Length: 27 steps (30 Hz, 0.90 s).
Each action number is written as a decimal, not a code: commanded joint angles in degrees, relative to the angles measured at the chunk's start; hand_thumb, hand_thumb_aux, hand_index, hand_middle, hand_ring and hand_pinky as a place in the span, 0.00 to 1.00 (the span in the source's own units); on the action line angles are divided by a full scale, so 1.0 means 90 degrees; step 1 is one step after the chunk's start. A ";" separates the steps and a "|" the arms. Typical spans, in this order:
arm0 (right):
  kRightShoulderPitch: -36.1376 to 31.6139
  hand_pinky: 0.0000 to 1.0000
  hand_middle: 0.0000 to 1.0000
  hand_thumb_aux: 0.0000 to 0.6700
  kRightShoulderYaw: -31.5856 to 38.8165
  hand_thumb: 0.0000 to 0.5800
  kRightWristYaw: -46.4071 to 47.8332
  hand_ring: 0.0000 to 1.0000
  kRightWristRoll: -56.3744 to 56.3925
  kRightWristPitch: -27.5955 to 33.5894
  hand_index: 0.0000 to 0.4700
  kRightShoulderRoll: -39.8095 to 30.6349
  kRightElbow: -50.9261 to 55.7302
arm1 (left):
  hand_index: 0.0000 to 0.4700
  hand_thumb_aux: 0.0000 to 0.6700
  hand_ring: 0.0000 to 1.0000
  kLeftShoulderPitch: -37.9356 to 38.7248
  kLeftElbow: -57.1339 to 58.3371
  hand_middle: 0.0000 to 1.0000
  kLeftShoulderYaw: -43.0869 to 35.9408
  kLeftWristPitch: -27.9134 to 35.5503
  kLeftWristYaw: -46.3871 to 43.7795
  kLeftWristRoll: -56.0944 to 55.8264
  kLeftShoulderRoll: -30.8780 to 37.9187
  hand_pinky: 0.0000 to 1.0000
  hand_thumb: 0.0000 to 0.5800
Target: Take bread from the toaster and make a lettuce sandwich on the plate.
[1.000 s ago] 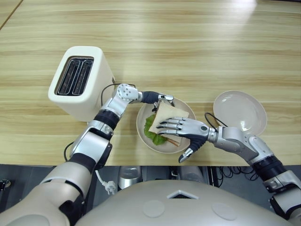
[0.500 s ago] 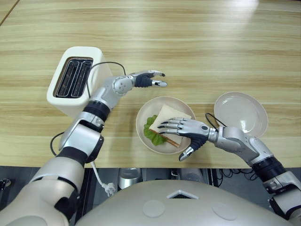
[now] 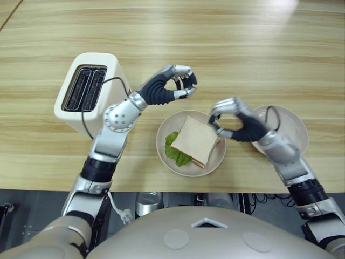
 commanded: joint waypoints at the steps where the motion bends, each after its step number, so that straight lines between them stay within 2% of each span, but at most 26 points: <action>1: 0.0017 1.00 1.00 1.00 -0.0443 1.00 0.0587 1.00 0.1084 0.0459 0.98 -0.0249 -0.0143 | 0.98 1.00 1.00 0.0661 -0.0979 1.00 0.0061 0.0640 -0.0496 -0.0652 0.0287 1.00 1.00; 4: 0.0252 1.00 1.00 1.00 -0.0381 1.00 0.1584 1.00 0.1763 0.1010 0.98 -0.0637 0.0047 | 0.98 1.00 1.00 0.1584 -0.1556 1.00 -0.0189 0.0599 -0.1356 -0.1194 0.0914 1.00 1.00; 7: 0.0837 1.00 1.00 1.00 -0.0122 1.00 0.2975 1.00 0.1959 0.1474 0.98 -0.1277 0.0595 | 0.98 1.00 1.00 0.2445 -0.1044 1.00 -0.0229 0.0281 -0.1972 -0.0915 0.1824 1.00 1.00; 10: 0.1203 1.00 1.00 1.00 0.0067 1.00 0.3714 1.00 0.1733 0.1826 0.98 -0.1581 0.0668 | 0.98 1.00 1.00 0.3142 -0.0963 1.00 -0.0377 0.0067 -0.2421 -0.0870 0.2428 1.00 1.00; 14: 0.1452 1.00 1.00 1.00 0.0223 1.00 0.4166 1.00 0.0957 0.2171 0.98 -0.1839 0.0629 | 0.98 1.00 1.00 0.3715 -0.1048 1.00 -0.0581 -0.0131 -0.2658 -0.0442 0.2953 1.00 1.00; 18: 0.1468 1.00 1.00 1.00 0.0255 1.00 0.4360 1.00 0.0567 0.2422 0.98 -0.1826 0.0510 | 0.98 1.00 1.00 0.3729 -0.0863 1.00 -0.0666 -0.0219 -0.2666 0.0066 0.3182 1.00 1.00; 24: 0.1292 1.00 1.00 1.00 0.0390 1.00 0.4138 1.00 -0.0345 0.2287 0.98 -0.1324 0.0531 | 0.98 1.00 1.00 0.3271 -0.0101 1.00 -0.1065 -0.0548 -0.2326 0.1043 0.2876 1.00 1.00; 27: 0.1147 1.00 1.00 1.00 0.0452 1.00 0.4003 1.00 -0.0675 0.2229 0.98 -0.1020 0.0648 | 0.98 1.00 1.00 0.2770 0.0414 1.00 -0.1267 -0.0751 -0.1842 0.1576 0.2404 1.00 1.00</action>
